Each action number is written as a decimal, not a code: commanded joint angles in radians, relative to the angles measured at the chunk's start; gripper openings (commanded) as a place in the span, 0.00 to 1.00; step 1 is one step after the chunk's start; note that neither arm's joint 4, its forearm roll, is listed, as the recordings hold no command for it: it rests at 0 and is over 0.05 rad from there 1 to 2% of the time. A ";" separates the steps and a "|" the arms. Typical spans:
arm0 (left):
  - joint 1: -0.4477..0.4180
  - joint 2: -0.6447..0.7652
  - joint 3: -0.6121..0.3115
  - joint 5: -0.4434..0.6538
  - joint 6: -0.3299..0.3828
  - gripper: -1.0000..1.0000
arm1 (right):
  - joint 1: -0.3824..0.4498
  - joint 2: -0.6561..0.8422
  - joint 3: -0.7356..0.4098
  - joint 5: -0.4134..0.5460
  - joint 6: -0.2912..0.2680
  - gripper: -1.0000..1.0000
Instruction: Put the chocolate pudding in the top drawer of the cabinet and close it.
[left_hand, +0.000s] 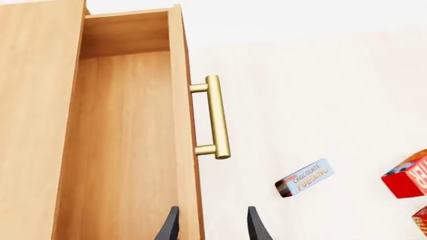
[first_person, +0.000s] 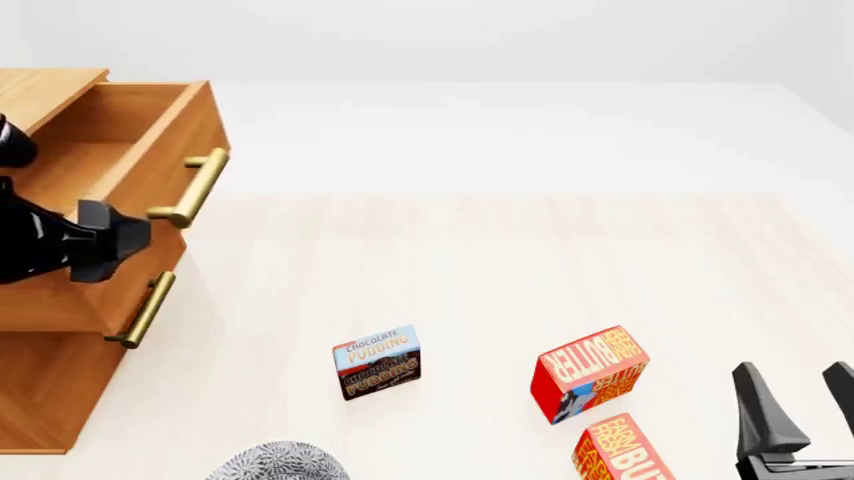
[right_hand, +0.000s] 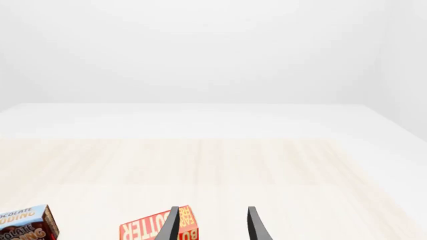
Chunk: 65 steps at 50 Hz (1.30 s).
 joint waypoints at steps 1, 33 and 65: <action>-0.056 0.028 0.044 -0.030 -0.021 1.00 | 0.000 0.005 0.001 -0.006 0.000 1.00; -0.197 0.066 0.116 -0.118 -0.125 1.00 | 0.000 -0.013 0.001 0.011 0.000 1.00; -0.272 0.101 0.124 -0.152 -0.183 1.00 | 0.000 -0.009 -0.001 0.010 -0.001 1.00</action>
